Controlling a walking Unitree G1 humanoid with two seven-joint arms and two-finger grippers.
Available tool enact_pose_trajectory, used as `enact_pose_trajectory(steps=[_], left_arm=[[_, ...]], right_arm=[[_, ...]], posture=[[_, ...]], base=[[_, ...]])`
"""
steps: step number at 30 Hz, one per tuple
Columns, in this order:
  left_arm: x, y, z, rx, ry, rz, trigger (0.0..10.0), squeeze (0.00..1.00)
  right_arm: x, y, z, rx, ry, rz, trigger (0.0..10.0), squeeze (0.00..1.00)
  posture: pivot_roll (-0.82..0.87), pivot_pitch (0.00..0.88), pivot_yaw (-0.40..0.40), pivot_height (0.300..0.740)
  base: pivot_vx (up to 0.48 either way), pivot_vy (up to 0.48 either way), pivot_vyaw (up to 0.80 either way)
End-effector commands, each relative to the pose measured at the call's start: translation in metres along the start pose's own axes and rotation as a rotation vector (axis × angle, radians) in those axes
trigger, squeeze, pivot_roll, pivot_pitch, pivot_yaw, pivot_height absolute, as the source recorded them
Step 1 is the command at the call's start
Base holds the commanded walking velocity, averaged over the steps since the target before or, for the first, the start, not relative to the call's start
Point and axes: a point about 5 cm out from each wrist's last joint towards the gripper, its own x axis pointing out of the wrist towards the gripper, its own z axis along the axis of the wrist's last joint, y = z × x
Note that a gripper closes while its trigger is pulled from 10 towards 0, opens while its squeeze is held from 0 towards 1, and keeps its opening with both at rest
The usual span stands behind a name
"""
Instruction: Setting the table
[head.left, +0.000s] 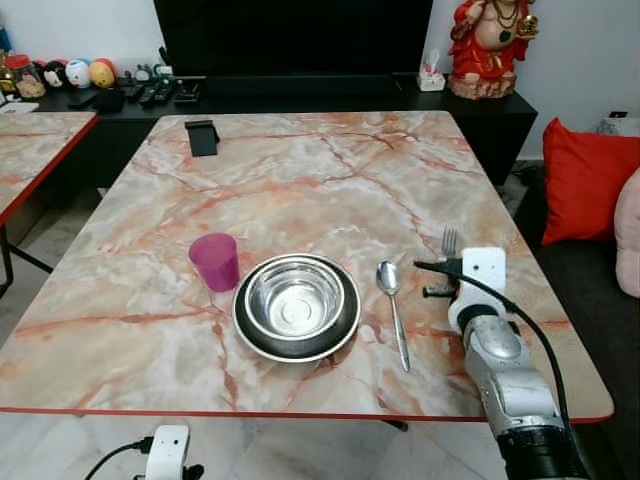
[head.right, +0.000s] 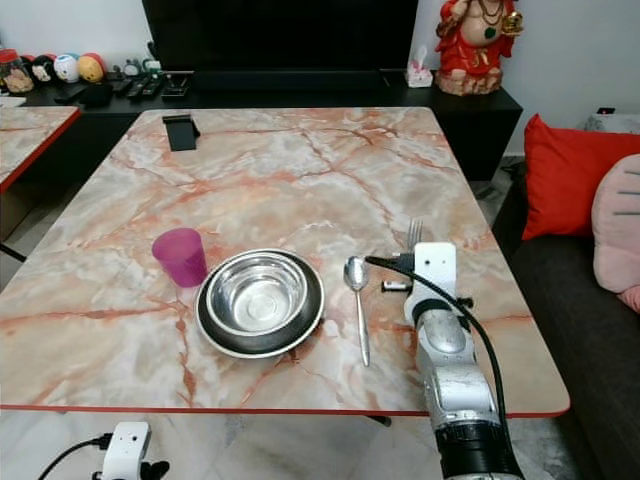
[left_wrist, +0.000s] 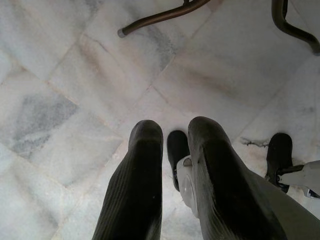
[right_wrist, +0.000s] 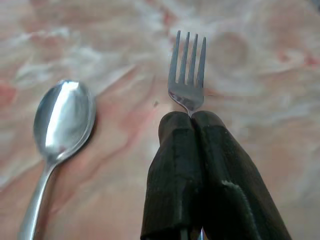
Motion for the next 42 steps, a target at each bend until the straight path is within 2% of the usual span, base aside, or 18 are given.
enact_pose_trajectory(steps=[1,12,21,30,42], left_arm=[[-0.001,0.001,-0.004,-0.005,0.025,-0.002,10.0,0.00],[-0.001,0.000,-0.005,-0.004,0.028,-0.009,10.0,0.00],[-0.001,0.000,-0.006,0.001,0.030,-0.010,10.0,0.00],[-0.001,0.000,-0.007,0.004,0.031,-0.013,10.0,0.00],[-0.001,0.000,-0.006,-0.003,0.030,-0.013,10.0,0.00]], right_arm=[[0.000,-0.001,-0.007,0.021,0.035,0.009,10.0,0.00],[0.000,-0.001,-0.016,0.041,0.093,0.014,10.0,0.00],[0.003,0.008,-0.011,0.034,0.054,0.052,10.0,0.00],[0.006,0.010,-0.013,0.039,0.069,0.045,10.0,0.00],[0.010,0.021,-0.006,0.058,0.042,0.069,10.0,0.00]], posture=[[0.00,0.000,0.025,0.740],[0.00,0.000,0.024,0.740],[0.00,0.000,0.023,0.740],[0.00,0.000,0.023,0.740],[0.01,0.000,0.022,0.740]], base=[[0.000,0.000,0.00],[0.000,0.000,0.00],[0.000,0.000,0.00],[0.000,0.000,0.00],[0.000,0.000,0.00]])
